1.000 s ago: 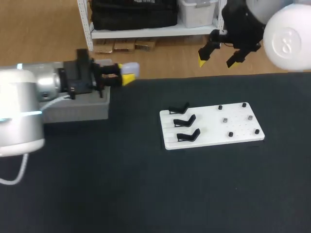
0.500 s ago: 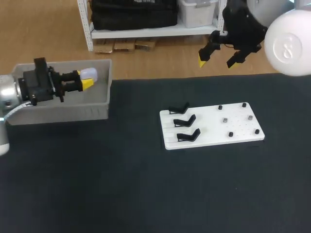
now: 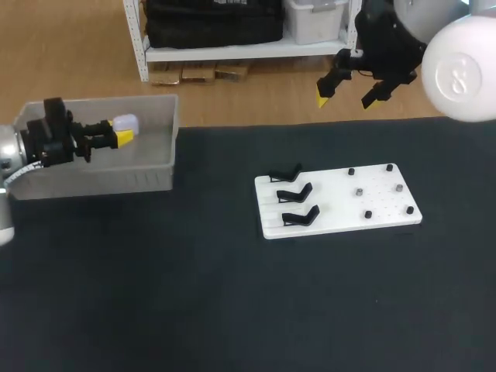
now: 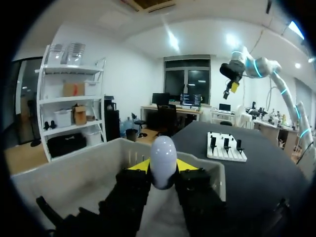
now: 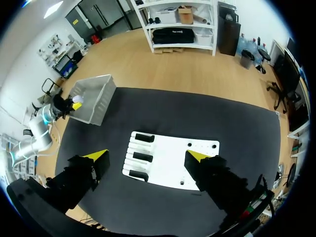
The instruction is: Pick up each earbud case from the left stands, insert the matching earbuds, close the lid, and place the case in the box.
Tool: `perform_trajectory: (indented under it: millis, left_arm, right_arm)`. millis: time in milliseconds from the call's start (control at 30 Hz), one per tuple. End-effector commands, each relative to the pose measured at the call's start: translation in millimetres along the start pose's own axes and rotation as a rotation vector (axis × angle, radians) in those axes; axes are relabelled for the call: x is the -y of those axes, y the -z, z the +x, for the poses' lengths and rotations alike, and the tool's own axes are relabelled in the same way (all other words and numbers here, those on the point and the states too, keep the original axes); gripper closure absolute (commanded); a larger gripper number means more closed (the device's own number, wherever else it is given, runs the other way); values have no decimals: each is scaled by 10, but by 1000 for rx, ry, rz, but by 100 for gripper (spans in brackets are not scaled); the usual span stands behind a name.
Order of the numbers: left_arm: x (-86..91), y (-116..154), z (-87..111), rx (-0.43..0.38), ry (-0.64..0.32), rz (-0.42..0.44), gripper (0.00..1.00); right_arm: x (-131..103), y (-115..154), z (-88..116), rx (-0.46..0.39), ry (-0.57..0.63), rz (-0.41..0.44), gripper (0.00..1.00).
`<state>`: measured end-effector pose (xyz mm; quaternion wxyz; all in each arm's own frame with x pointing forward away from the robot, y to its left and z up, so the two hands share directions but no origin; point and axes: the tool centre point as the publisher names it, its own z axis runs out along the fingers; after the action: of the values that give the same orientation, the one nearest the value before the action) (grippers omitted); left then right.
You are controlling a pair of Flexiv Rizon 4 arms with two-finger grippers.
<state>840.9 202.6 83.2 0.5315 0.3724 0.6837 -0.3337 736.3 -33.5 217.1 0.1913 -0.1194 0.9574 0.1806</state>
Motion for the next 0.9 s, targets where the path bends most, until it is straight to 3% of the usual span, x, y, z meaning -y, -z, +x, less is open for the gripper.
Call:
perform_trajectory:
  millis: [33,67,100,333,567,767,900]
  left_arm:
    - [-49,-27,73,9,8,2,41]
    - [-52,-28,75,8,12,2,3]
    - [-53,-29,76,8,12,3,0]
    - [57,-21,-17,14,-22,20,0]
    - [446,-78,-305,-51,-60,40,0]
    - [827,-138,-375,-101,-40,29,0]
    - [827,-138,-375,-101,-40,29,0]
  right_arm:
    - [-3,9,25,6,-2,3,0]
    - [-3,9,25,6,-2,3,0]
    - [-3,9,25,6,-2,3,0]
    - [-3,9,25,6,-2,3,0]
    - [-3,9,25,6,-2,3,0]
    - [-3,9,25,6,-2,3,0]
    - [-3,9,25,6,-2,3,0]
